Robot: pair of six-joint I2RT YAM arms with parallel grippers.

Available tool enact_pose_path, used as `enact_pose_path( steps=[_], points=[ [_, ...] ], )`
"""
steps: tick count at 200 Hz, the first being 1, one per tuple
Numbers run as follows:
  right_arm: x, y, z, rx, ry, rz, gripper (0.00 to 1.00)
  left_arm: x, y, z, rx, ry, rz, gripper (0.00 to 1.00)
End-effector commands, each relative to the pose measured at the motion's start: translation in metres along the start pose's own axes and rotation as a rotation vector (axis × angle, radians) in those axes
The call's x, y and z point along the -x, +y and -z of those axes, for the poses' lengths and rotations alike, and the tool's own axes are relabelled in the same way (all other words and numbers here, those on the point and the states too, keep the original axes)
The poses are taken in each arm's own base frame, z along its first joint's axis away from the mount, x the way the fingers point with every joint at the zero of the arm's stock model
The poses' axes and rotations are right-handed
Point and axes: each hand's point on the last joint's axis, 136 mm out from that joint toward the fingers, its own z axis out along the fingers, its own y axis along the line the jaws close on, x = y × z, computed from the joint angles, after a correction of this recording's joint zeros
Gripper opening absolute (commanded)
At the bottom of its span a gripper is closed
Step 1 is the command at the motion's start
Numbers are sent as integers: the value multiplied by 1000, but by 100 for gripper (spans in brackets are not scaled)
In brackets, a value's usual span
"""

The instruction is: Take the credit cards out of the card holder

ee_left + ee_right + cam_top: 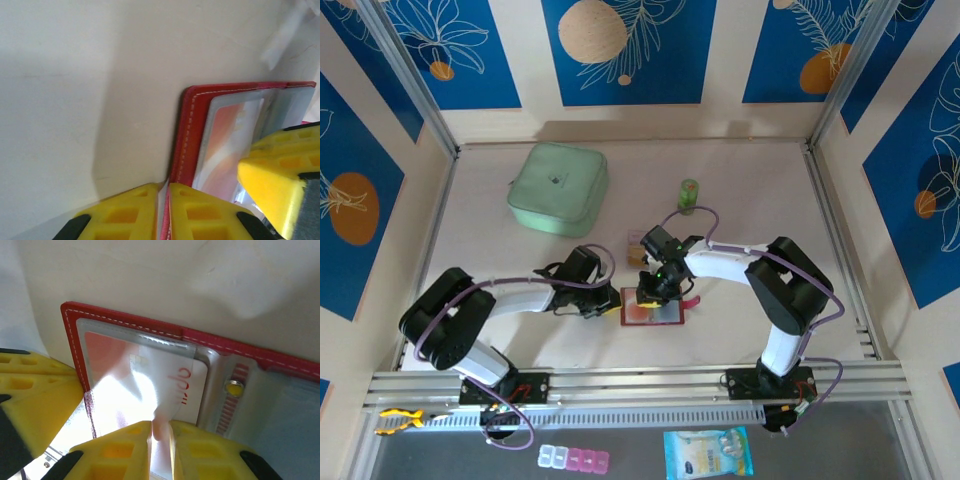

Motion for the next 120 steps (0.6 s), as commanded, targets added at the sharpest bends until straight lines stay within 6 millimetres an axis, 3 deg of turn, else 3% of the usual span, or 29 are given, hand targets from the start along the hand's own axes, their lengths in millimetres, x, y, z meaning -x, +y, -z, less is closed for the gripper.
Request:
enact_pose_path(
  steps=[1,19,47,65,120],
  points=[
    [-5,-8,7,-48,-3,7,20,-4,18,-1,54,16,6,13],
    [-6,-7,6,-37,0,6,20,-1,9,3,27,-3,-7,12],
    [-6,-3,3,-13,4,4,20,10,-26,13,-69,-30,-68,10],
    [-6,-2,1,-15,7,5,20,11,-36,13,-76,-8,-97,10],
    [-3,0,1,-15,6,11,20,-2,-21,-7,-53,68,-62,6]
  ],
)
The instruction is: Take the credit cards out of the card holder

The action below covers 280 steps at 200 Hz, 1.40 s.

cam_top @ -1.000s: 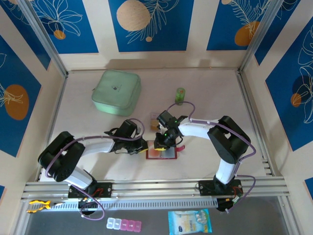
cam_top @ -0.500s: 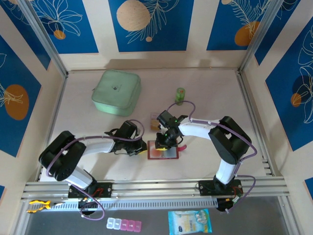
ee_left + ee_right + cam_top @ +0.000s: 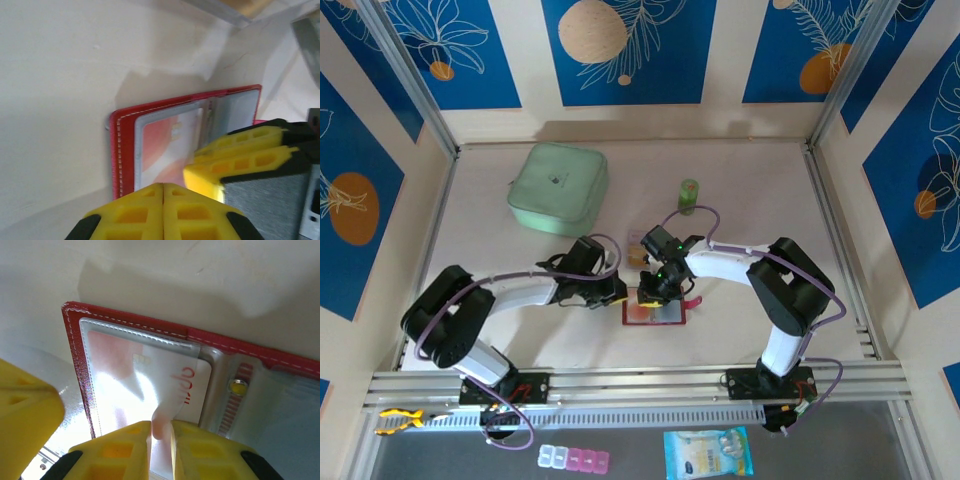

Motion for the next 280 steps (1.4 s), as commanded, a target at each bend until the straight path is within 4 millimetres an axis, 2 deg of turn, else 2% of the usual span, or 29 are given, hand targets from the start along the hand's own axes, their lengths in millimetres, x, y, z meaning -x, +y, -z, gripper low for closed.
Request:
enact_pose_path(
  steps=[1,55,99,140,210,246,280],
  points=[
    [-3,2,-1,-4,15,9,20,-13,11,-9,11,64,13,6],
    [-3,3,-1,0,15,8,20,-23,43,-14,128,96,30,4],
    [-5,-7,1,-42,9,1,20,-27,67,-1,240,84,24,4],
    [-4,-15,4,-55,3,-8,20,-28,67,-1,235,91,24,4],
    [0,3,9,41,-14,9,20,-18,67,8,244,55,9,4],
    [1,17,10,178,-23,-27,22,-9,54,13,215,31,-26,5],
    [1,15,7,211,-17,-55,22,-3,40,16,178,18,-47,5]
  ],
)
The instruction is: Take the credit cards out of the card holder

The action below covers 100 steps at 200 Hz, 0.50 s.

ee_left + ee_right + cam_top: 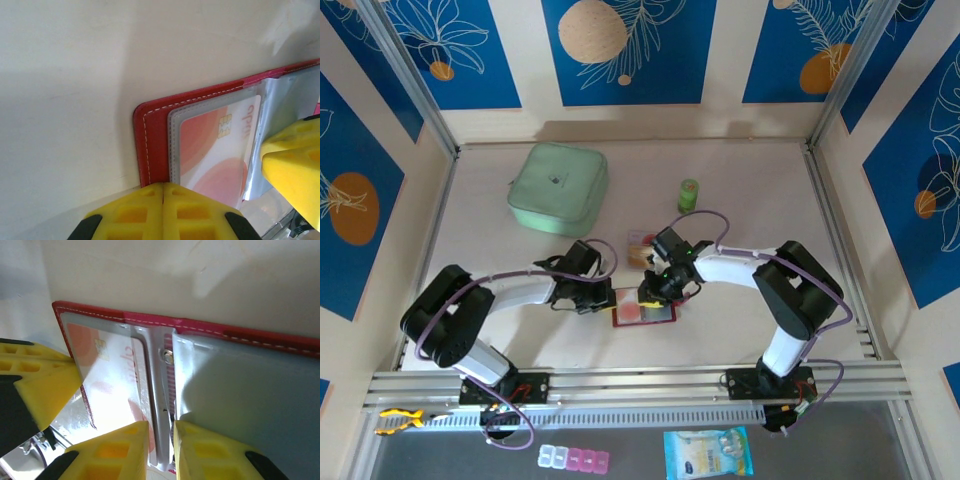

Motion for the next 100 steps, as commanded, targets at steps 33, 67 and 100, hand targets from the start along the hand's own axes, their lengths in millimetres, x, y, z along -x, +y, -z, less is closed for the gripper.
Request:
enact_pose_path(
  steps=[33,67,100],
  points=[
    [-2,8,1,88,13,-27,21,6,-10,14,-21,-22,-3,5],
    [-2,6,-4,93,28,-38,19,0,-17,15,-71,-23,19,5],
    [-2,5,-6,89,34,-42,19,-6,-13,8,-60,1,27,3]
  ],
)
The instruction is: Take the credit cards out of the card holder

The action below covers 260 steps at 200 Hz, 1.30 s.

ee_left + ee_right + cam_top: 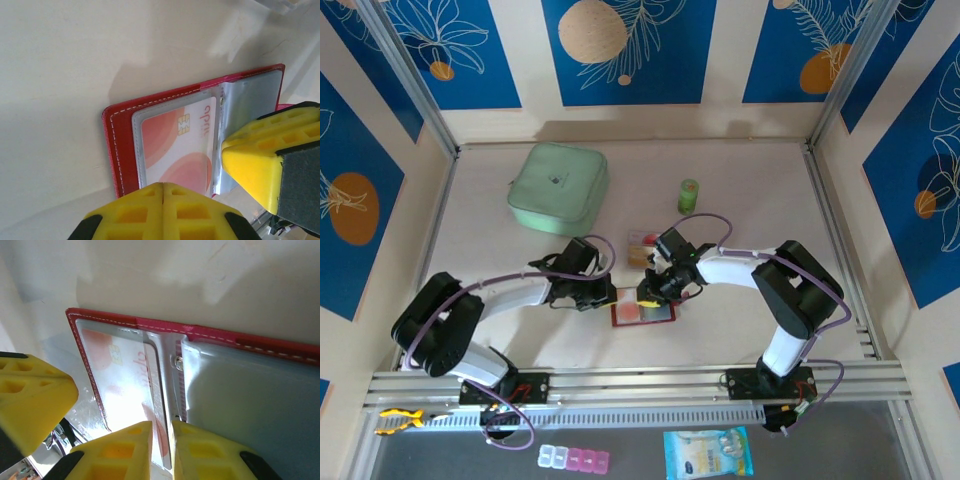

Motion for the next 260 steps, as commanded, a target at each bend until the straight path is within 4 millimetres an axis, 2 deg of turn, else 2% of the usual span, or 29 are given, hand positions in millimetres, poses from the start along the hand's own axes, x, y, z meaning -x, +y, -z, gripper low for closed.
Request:
enact_pose_path(
  steps=[1,40,90,192,260],
  points=[
    [-5,-3,-3,9,32,-24,19,-10,3,-4,-5,34,24,3],
    [-7,-6,-5,-26,47,-22,19,-17,20,-13,40,57,42,1],
    [-9,-6,-7,-70,62,-3,19,-20,26,-17,50,70,56,2],
    [-8,16,-8,60,69,4,15,-20,27,-18,61,80,54,2],
    [-8,8,-7,60,58,-16,9,-12,16,-11,45,51,41,2]
  ],
)
